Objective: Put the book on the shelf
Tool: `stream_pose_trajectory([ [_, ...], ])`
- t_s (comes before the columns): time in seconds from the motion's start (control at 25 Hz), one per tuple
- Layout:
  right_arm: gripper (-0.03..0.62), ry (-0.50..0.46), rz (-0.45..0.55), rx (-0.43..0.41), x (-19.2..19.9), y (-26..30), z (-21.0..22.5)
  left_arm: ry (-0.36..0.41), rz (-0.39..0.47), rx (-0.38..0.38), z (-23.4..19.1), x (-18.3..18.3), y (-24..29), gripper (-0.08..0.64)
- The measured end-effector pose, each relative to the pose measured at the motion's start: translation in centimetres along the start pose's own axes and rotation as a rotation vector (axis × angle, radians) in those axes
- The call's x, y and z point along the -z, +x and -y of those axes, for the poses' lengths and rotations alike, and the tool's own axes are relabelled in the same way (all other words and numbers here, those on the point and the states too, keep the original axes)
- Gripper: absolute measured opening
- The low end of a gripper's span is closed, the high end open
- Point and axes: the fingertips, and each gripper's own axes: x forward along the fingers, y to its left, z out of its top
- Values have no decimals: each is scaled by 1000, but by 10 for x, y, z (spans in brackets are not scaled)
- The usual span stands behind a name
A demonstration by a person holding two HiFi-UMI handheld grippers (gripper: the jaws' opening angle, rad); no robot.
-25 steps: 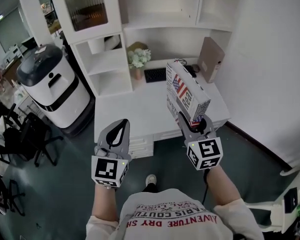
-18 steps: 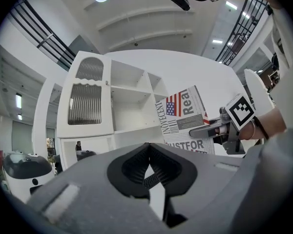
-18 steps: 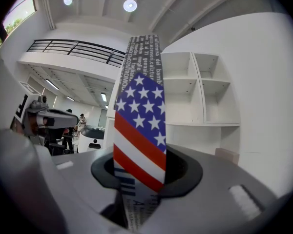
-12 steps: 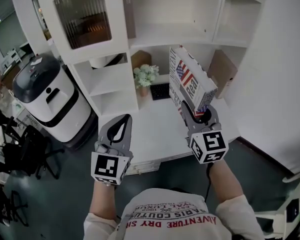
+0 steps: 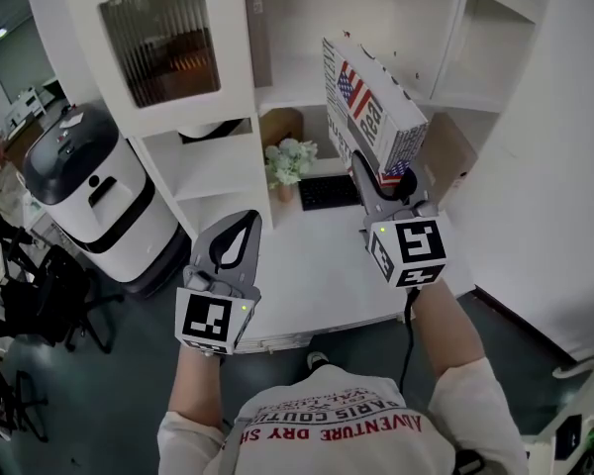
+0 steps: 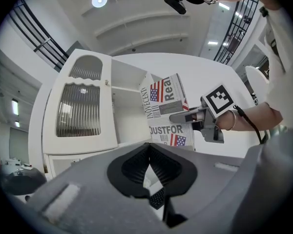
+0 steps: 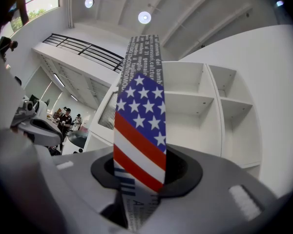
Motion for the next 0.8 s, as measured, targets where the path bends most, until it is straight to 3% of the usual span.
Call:
stream_pose_trajectory([
  [0.36, 155, -98, 59, 9, -50, 84, 29, 21, 15, -39, -23, -1, 38, 5],
  [0.8, 155, -86, -46, -5, -39, 199, 43, 53, 9, -145, -72, 10, 70, 5],
])
